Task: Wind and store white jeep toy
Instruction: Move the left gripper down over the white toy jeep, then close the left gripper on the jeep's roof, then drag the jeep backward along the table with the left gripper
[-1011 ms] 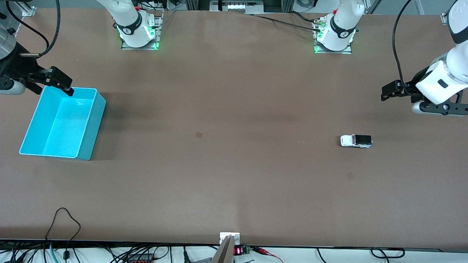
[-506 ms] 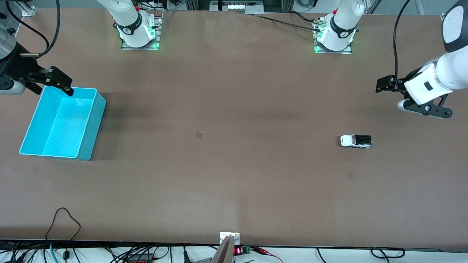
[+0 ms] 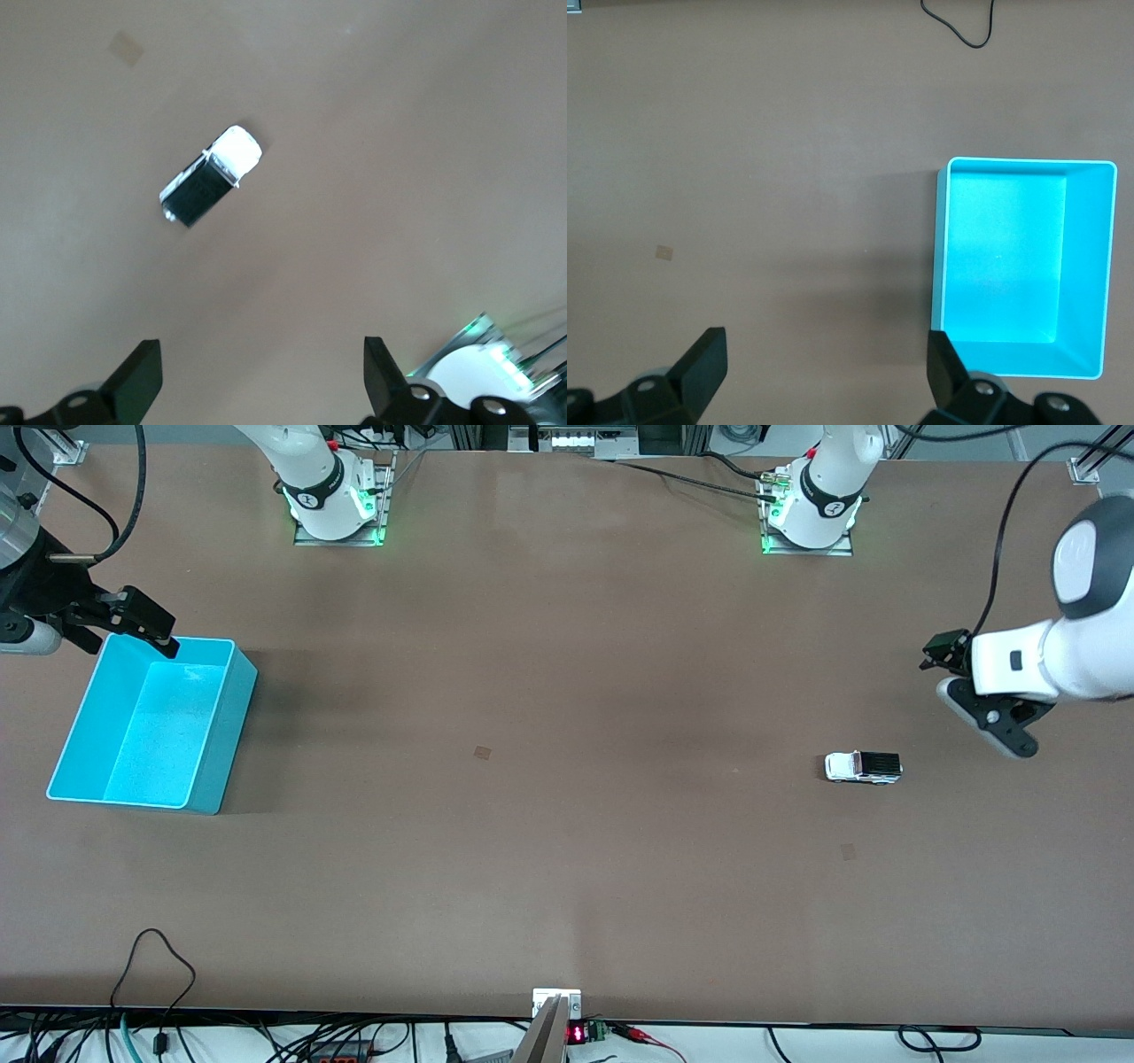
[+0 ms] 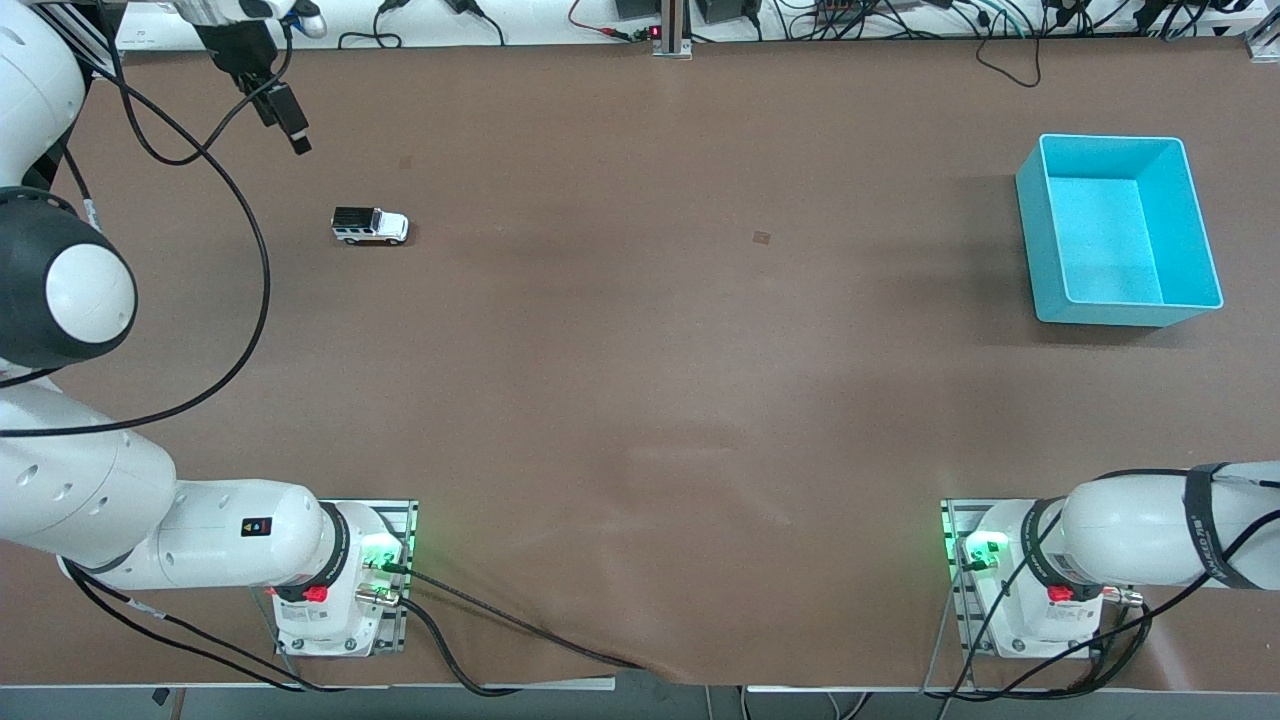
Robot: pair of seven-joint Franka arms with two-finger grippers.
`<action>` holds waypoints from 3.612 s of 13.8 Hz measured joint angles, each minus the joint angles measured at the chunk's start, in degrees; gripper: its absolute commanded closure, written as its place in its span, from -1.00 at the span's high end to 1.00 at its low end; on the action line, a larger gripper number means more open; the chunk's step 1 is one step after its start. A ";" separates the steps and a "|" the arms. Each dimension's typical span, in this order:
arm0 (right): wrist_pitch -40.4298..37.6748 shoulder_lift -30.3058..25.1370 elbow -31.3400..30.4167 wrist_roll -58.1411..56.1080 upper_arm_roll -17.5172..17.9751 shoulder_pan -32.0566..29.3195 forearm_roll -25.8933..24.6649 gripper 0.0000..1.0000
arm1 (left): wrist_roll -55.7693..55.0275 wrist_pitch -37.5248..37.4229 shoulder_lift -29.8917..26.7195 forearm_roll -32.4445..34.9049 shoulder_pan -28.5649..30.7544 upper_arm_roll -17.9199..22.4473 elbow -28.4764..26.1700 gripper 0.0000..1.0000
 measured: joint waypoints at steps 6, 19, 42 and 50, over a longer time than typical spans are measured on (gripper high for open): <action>0.00 0.00 0.00 0.00 0.00 0.00 0.00 1.00 | 20.64 12.68 5.82 2.43 0.38 0.03 -4.16 1.00; 0.00 -0.05 -0.01 -0.01 -0.01 0.01 0.00 1.00 | 37.88 45.03 11.90 7.18 0.51 -0.02 -20.23 0.97; -0.14 -0.38 -0.01 -0.01 -0.01 0.01 0.00 1.00 | 47.96 49.35 14.89 7.20 9.79 -0.22 -20.35 -0.61; -0.17 -0.39 0.00 -0.01 -0.02 0.02 0.00 1.00 | 57.00 49.22 17.84 7.20 18.17 -0.24 -15.63 -0.56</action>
